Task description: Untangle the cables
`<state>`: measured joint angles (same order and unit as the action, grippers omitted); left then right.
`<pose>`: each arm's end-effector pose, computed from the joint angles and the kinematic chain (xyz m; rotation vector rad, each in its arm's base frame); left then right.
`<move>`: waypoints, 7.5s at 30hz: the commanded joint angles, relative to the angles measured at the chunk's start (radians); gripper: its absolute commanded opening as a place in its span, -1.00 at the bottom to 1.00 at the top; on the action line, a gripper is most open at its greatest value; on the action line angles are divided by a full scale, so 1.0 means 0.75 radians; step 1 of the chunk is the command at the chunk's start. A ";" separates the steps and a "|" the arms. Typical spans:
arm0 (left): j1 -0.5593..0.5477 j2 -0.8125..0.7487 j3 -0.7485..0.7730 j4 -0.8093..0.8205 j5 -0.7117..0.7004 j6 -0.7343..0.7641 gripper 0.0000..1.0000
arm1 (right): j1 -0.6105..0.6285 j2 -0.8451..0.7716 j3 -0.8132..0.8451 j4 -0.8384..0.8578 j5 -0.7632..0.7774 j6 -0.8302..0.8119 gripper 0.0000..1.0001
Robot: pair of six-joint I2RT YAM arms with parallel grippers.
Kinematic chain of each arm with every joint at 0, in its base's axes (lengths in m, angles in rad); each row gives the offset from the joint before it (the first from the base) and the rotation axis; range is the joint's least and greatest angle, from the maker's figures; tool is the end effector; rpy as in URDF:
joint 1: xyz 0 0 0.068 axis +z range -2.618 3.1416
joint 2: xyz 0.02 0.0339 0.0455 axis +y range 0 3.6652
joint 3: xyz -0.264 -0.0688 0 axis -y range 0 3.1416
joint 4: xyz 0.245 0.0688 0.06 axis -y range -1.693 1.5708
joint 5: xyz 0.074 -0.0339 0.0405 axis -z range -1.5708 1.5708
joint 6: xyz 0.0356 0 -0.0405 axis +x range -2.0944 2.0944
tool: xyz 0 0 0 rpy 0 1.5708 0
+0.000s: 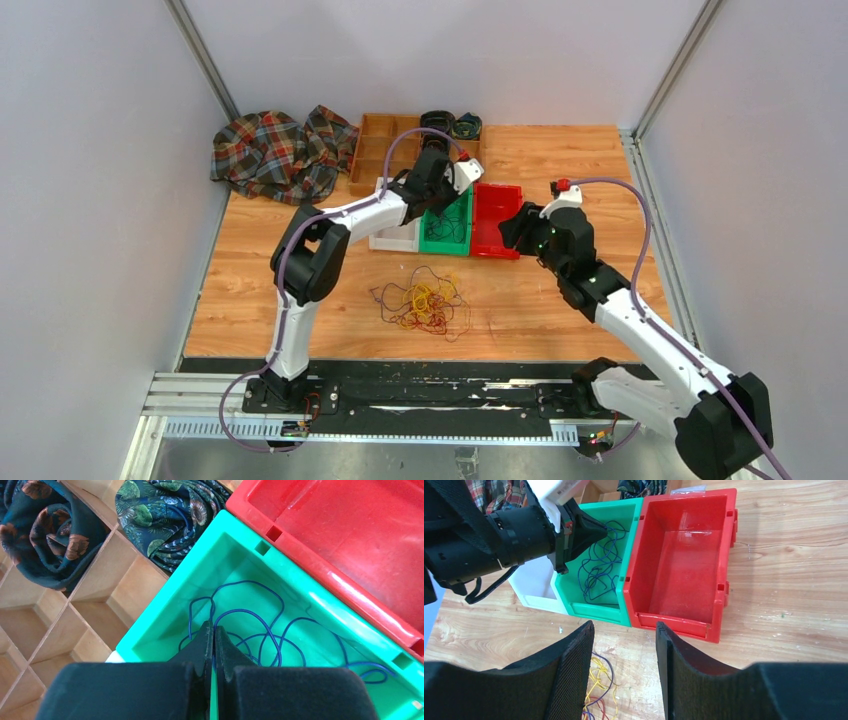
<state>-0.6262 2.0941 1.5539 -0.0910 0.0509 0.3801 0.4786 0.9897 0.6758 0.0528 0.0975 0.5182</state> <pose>0.3890 -0.2836 0.2030 1.0895 1.9202 -0.1933 0.2078 0.1039 0.2873 0.1072 1.8712 0.6072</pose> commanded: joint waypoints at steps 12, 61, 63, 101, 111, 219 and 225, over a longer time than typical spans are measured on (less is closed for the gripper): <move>-0.006 -0.012 0.282 -0.396 0.115 0.184 0.31 | -0.041 -0.122 -0.022 -0.092 0.031 -0.038 -0.02; -0.214 -0.148 0.006 -1.045 0.665 1.158 -0.03 | -0.035 -0.275 -0.131 -0.175 -0.090 -0.038 -0.14; -0.214 -0.132 0.014 -1.043 0.646 1.178 -0.12 | -0.035 -0.283 -0.131 -0.177 -0.083 -0.035 -0.14; -0.212 -0.728 0.113 -1.152 0.387 0.225 -0.99 | 0.310 -0.183 -0.154 0.236 -0.344 -0.083 0.37; -0.212 -0.848 0.162 -1.267 0.459 0.203 -0.99 | 0.447 0.053 -0.064 0.367 -0.266 -0.108 0.33; -0.212 -1.385 -0.321 -0.547 0.292 -0.054 0.76 | 0.600 0.060 0.298 0.191 -0.306 -0.403 -0.99; -0.212 -1.330 -0.320 -0.593 0.365 0.023 0.72 | 0.627 0.075 0.290 0.196 -0.351 -0.399 -0.99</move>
<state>-0.7860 1.0927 1.3022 -0.5732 0.2600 0.3832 0.9276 1.0481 0.8593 0.1955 -0.1158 0.2226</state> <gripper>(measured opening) 0.870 0.008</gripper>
